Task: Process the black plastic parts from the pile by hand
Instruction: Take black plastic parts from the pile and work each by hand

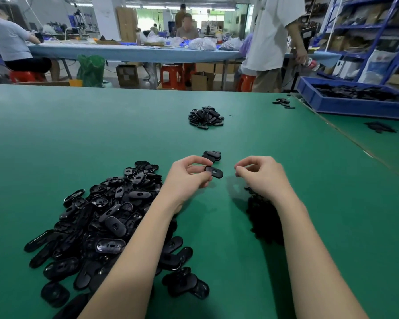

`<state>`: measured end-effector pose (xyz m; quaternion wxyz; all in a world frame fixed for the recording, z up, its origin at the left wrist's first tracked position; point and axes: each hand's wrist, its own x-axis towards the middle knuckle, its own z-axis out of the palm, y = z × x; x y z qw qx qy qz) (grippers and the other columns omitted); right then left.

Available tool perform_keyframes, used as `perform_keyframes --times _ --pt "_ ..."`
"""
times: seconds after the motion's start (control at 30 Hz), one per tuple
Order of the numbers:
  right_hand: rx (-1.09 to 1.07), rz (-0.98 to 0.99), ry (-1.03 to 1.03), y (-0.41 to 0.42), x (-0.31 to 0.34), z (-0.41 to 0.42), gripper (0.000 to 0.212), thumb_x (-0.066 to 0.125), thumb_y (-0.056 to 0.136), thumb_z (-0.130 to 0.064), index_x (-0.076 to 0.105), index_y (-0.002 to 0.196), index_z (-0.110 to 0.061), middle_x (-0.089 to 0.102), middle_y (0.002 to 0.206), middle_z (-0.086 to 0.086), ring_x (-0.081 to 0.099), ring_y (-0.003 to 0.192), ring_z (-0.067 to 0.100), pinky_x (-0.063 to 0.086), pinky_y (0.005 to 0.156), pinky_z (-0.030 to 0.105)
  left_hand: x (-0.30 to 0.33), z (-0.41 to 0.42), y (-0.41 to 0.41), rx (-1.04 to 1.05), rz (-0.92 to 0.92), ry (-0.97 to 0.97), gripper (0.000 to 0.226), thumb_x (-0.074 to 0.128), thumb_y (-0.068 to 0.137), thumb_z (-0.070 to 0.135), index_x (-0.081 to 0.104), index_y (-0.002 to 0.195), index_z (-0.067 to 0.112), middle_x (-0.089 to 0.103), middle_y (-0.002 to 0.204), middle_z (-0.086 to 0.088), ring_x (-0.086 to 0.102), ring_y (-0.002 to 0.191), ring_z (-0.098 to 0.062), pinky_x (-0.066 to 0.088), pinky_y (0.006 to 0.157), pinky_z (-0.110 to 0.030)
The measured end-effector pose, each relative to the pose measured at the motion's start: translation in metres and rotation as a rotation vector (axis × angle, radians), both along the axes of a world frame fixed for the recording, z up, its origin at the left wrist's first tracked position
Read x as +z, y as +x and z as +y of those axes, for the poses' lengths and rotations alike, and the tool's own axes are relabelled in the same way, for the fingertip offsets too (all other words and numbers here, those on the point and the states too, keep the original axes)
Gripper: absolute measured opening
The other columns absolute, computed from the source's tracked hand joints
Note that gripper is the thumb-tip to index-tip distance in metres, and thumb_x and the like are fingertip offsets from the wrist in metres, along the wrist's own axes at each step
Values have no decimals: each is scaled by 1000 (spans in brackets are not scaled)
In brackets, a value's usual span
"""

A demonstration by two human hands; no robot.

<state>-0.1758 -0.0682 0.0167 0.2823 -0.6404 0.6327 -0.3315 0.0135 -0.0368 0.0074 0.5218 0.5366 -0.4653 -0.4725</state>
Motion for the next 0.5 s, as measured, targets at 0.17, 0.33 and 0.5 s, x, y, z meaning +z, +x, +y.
perform_keyframes --times 0.17,0.33,0.5 --pt "-96 344 88 -25 4 3 10 65 85 -31 74 86 -37 73 95 -18 65 98 15 47 78 29 -4 3 -6 6 -14 -1 19 66 89 -7 71 104 4 73 95 -15 68 77 -17 60 81 -27" --pt "-85 400 116 -23 1 4 8 73 82 -39 76 90 -40 74 93 -22 66 100 11 44 79 27 -8 3 -9 20 24 12 24 66 89 -8 72 107 6 75 98 -14 72 82 -19 61 85 -31" --pt "-114 437 78 -11 -7 5 9 71 86 -36 77 91 -39 74 101 -16 66 103 17 45 80 27 -13 3 -9 28 97 19 23 68 87 -9 73 103 6 76 98 -14 72 82 -19 61 85 -30"
